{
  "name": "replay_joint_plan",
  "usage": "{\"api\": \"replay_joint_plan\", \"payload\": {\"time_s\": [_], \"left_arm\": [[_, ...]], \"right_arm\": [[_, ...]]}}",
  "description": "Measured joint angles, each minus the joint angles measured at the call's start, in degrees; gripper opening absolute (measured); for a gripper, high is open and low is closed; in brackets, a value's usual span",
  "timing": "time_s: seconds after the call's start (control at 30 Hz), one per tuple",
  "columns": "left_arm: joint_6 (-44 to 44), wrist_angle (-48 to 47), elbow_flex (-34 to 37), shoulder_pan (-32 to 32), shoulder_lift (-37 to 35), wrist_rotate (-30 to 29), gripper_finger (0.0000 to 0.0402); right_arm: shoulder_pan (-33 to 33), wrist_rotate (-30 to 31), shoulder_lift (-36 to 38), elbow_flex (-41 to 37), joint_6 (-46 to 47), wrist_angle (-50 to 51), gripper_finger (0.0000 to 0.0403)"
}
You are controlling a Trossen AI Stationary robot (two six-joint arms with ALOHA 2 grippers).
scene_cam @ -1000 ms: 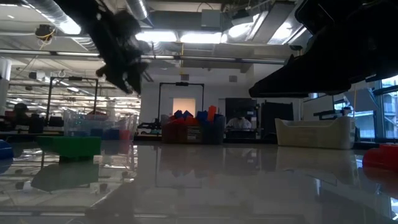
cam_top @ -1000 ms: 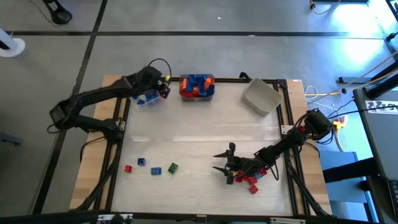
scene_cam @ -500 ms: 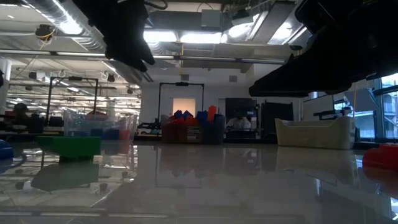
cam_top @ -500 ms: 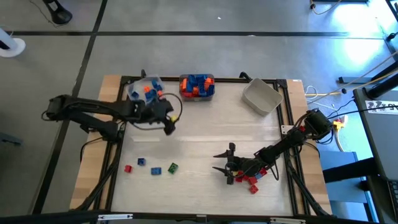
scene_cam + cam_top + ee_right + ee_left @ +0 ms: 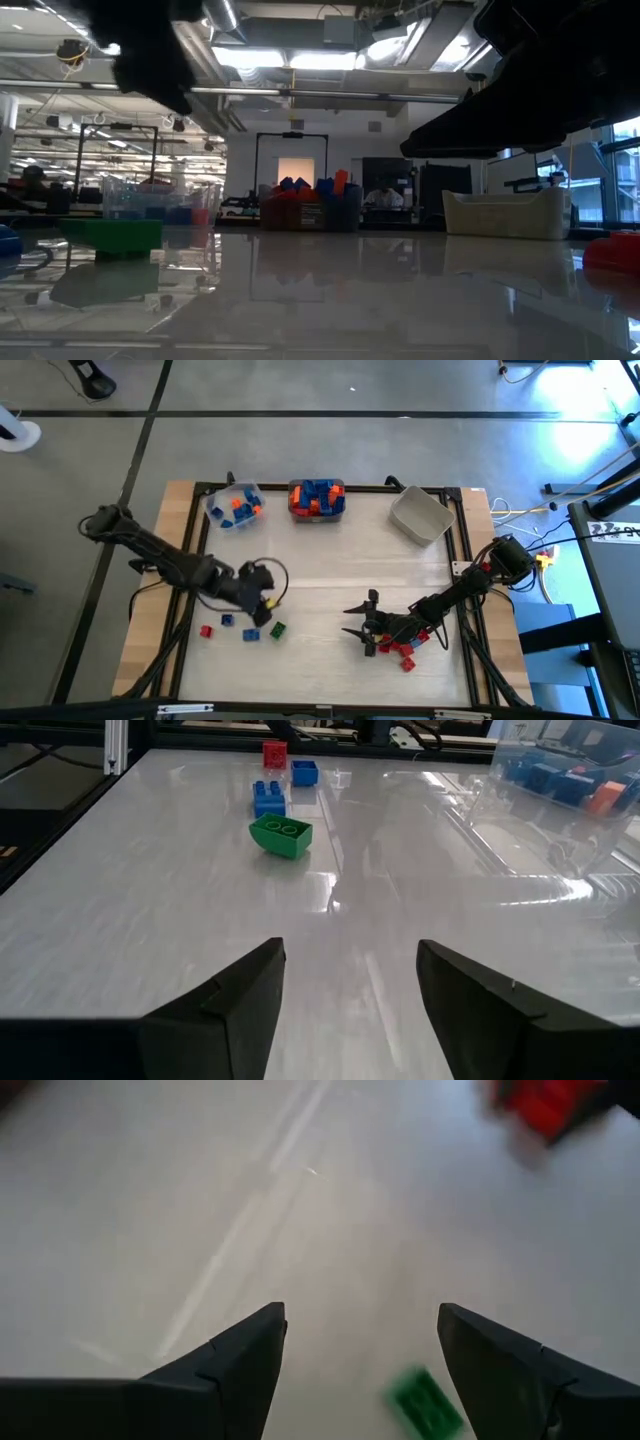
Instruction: Sort blocks by size
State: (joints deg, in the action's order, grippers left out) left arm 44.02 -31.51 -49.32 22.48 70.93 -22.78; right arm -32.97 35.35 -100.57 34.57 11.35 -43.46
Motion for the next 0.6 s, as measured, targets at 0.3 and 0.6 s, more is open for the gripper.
{"api": "replay_joint_plan", "payload": {"time_s": [0.3, 0.6], "left_arm": [[9.5, -2.8, 0.0, 11.3, 5.6, -0.5, 0.0250], [15.4, -4.1, 0.0, 17.4, 10.1, -0.8, 0.0250]], "right_arm": [[0.0, 0.0, 0.0, 0.0, 0.0, 0.0, 0.0230], [0.0, 0.0, 0.0, 0.0, 0.2, 0.1, 0.0230]]}}
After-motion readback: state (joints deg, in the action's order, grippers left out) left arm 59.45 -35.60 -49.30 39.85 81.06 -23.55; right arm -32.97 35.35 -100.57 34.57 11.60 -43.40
